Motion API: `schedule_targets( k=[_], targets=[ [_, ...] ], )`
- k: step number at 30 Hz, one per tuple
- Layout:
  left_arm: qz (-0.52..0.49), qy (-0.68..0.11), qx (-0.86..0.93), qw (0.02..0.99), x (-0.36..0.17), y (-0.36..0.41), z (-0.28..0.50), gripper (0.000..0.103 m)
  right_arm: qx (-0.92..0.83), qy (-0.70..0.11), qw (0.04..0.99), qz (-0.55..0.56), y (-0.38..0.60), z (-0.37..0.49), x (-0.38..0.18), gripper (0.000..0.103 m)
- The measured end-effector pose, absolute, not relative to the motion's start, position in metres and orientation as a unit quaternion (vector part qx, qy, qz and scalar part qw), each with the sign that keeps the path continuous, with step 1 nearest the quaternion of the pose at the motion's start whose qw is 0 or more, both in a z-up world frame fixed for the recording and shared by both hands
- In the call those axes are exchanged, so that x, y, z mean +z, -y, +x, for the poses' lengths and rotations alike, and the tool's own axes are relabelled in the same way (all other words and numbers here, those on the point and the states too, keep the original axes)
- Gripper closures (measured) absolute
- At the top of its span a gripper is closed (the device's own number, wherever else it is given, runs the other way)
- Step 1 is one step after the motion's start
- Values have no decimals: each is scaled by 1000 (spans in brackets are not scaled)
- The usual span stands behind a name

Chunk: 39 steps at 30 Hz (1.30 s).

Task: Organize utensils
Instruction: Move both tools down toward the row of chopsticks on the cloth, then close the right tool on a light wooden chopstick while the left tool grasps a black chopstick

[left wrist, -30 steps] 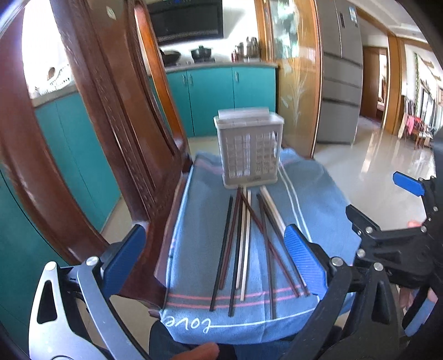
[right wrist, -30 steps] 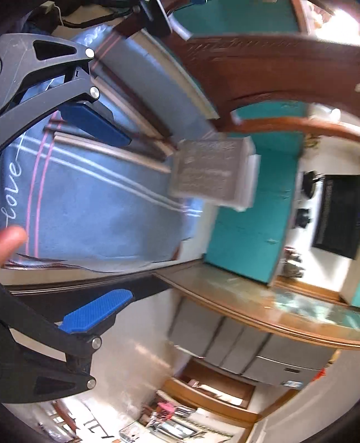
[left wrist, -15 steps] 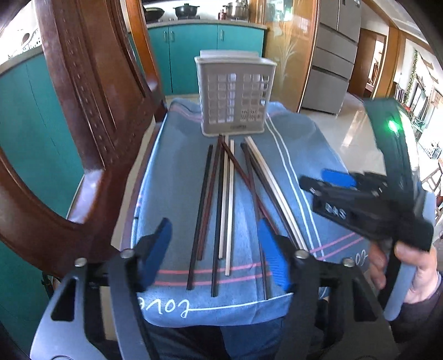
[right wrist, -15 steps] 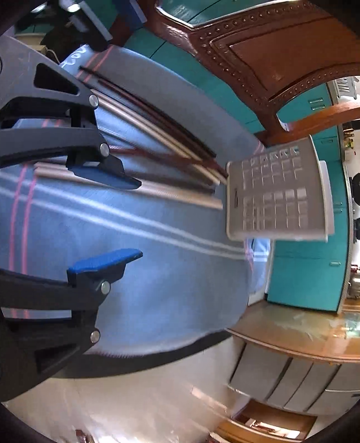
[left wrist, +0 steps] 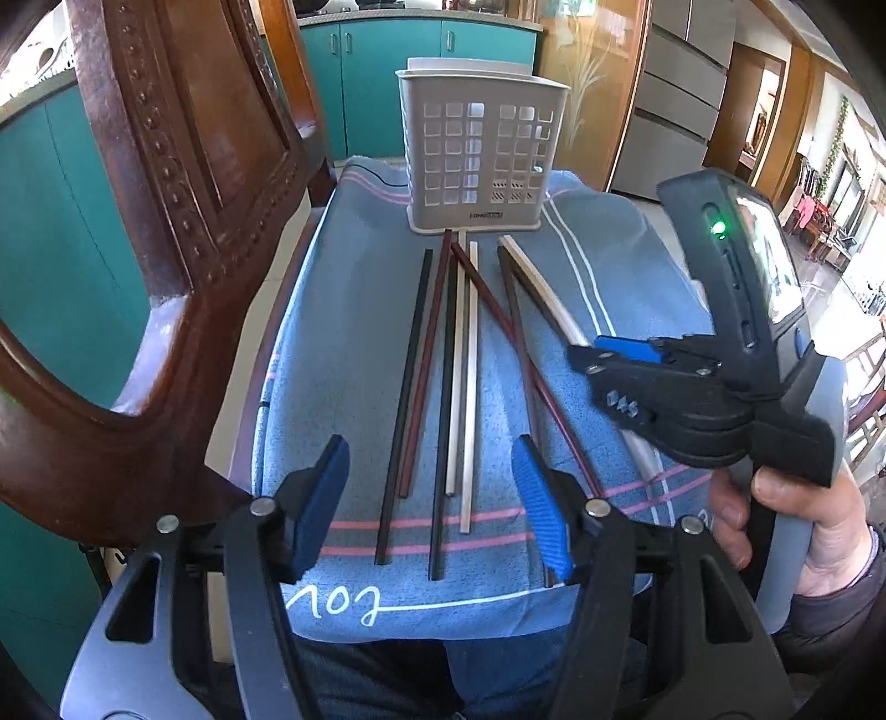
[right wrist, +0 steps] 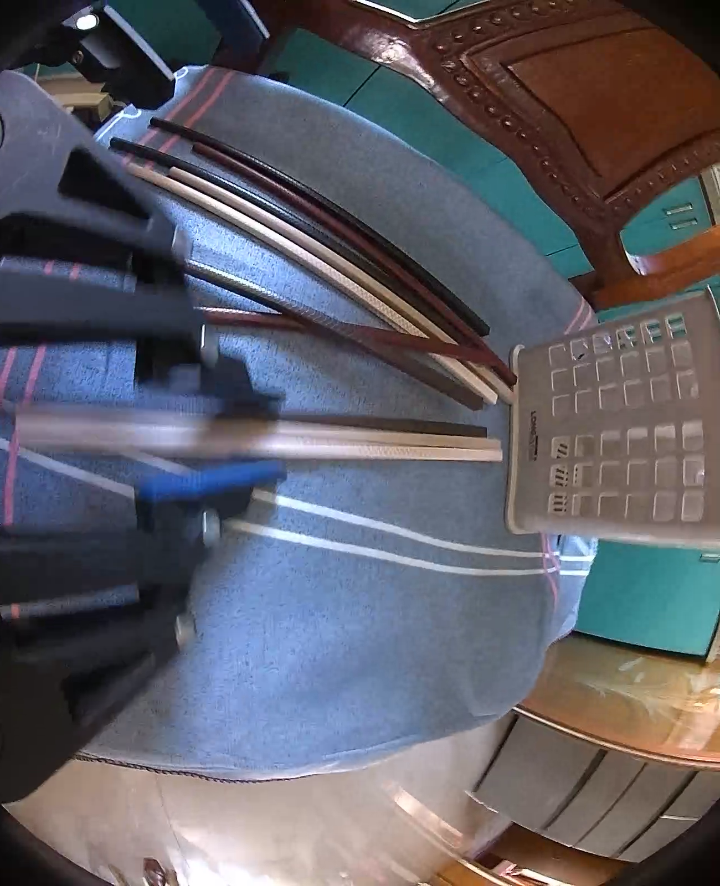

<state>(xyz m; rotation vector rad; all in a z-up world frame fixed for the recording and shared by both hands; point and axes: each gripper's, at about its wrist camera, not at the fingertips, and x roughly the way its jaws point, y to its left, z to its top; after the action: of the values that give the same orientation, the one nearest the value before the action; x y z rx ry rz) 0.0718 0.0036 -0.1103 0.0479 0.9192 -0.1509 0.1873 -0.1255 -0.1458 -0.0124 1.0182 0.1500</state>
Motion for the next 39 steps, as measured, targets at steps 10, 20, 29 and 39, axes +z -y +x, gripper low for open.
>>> schedule_targets(
  k=[10, 20, 29, 39],
  targets=[
    [17, -454, -76, 888, -118, -4, 80, 41, 52, -505, 857, 87, 179, 171, -144, 86],
    [11, -449, -80, 890, -117, -5, 94, 41, 21, -486, 866, 117, 208, 162, -134, 85],
    [-31, -470, -89, 878, -132, -12, 146, 66, 13, -482, 870, 102, 215, 167, -136, 85],
    [-10, -488, -52, 871, -149, -3, 194, 69, 46, -486, 869, 76, 203, 185, -142, 85]
  ],
)
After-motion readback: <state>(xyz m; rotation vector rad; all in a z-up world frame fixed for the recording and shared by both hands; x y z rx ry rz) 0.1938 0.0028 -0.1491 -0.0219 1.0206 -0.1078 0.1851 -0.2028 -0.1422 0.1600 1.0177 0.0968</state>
